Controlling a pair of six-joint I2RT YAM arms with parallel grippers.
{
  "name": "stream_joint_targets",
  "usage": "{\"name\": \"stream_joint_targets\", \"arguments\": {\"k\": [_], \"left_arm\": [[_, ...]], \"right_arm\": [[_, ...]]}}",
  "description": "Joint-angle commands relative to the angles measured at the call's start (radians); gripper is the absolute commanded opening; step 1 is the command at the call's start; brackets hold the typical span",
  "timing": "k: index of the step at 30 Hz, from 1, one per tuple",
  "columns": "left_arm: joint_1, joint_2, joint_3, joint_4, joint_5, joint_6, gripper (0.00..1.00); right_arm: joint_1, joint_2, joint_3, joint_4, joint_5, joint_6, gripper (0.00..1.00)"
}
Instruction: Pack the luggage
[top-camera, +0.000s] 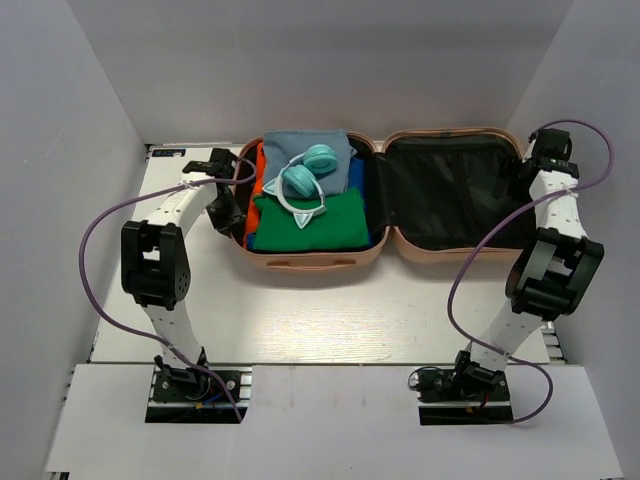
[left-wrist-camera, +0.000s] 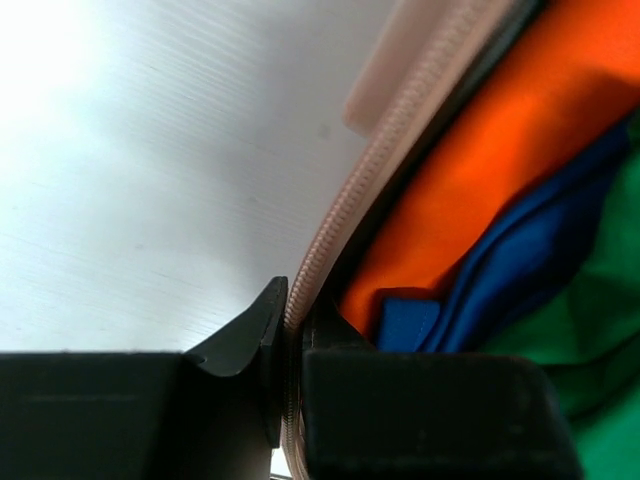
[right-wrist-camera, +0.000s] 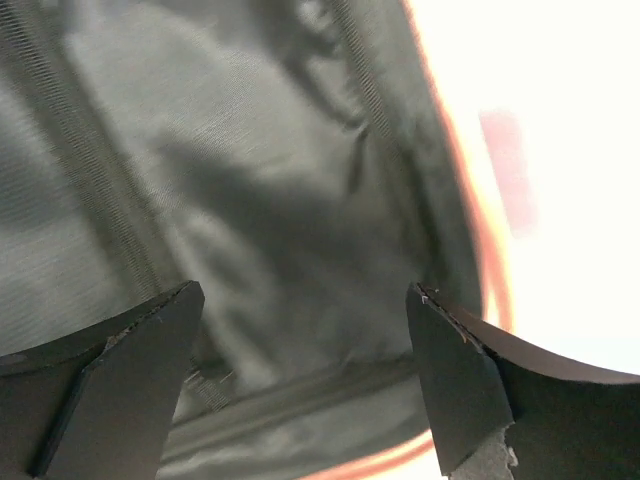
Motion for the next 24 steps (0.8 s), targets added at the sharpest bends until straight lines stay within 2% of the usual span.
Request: {"name": "stream_joint_targets", "arguments": {"k": [1,4,6,11,17,24], "left_arm": [[0.135,0.039,-0.004,-0.174,-0.302,-0.034,0.00],[0.153,0.033,-0.004,-0.214,-0.335,-0.034,0.00],[0.204,0.021,-0.011,-0.216,-0.355,-0.032,0.00],[0.232,-0.010,-0.027,-0.239,-0.391,-0.002,0.00],[0.236,-0.036,-0.039,-0.211,-0.357,-0.003,0.00],[0.235,-0.065,-0.063,-0.171,-0.305,-0.009,0.00]], "right_arm": [[-0.048,0.016,0.063,0.008,-0.076,-0.082,0.88],[-0.081,0.026,0.033,0.043,-0.117,-0.117,0.88],[-0.088,0.027,0.014,0.050,-0.174,-0.163,0.88],[-0.104,0.039,0.005,0.060,-0.197,-0.217,0.88],[-0.116,0.104,-0.030,-0.015,-0.372,-0.249,0.88],[-0.110,0.257,0.060,-0.141,-0.481,-0.249,0.88]]}}
